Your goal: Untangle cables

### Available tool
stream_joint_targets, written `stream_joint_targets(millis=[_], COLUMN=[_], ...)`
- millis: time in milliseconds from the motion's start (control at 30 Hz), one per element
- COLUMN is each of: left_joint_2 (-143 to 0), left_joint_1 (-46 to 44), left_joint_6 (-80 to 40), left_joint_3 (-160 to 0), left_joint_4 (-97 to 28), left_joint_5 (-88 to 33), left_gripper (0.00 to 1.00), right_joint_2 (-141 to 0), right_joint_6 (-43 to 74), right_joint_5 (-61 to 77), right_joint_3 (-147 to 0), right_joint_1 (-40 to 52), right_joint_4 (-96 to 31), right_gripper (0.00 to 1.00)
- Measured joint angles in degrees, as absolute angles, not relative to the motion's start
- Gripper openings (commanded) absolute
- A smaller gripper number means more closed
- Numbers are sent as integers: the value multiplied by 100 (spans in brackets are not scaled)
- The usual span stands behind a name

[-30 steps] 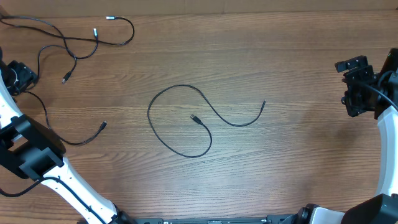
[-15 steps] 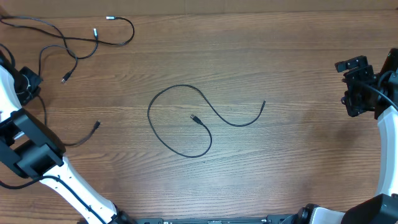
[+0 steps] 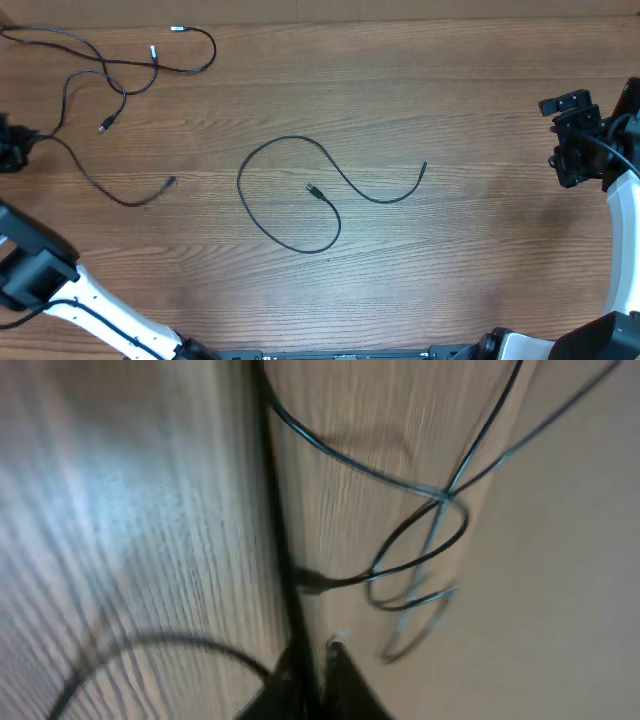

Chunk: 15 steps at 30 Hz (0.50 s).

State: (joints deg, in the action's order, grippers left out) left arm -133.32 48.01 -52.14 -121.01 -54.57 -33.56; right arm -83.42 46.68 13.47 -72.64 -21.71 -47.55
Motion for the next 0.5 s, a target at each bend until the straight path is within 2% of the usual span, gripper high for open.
stream_joint_targets(millis=[33, 67, 100, 133, 200, 233, 500], left_joint_2=[-13332, -13332, -13332, -13332, -13332, -13332, -13332], left_joint_1=[4871, 5006, 5085, 5133, 5183, 5186, 4893], left_joint_6=[-5312, -5391, -5391, -5332, -5188, -5074, -3365], left_joint_3=[-12101, -12101, -12103, -12103, -12110, -12112, -12116], left_joint_4=[-5443, -5402, -5376, -5347, -5317, -5310, -5710], left_joint_5=[-3433, -3538, -3586, -3612, -3651, -3653, -3562], left_gripper=[19, 29, 45, 67, 92, 100, 98], right_joint_2=[-8342, -8342, -8342, -8342, -8342, -8342, -8342], right_joint_6=[4668, 4668, 4668, 4668, 4665, 4668, 4665], right_joint_5=[1350, 1352, 1350, 1350, 1350, 1350, 1350], right_joint_3=[-7264, -7264, -7264, -7264, -7264, -7264, -7264], right_joint_1=[-2171, -2171, -2171, -2171, -2171, -2171, -2171], right_joint_4=[-4757, -4757, -4757, -4755, -4755, -4757, -4757], right_gripper=[100, 100, 100, 100, 100, 100, 100])
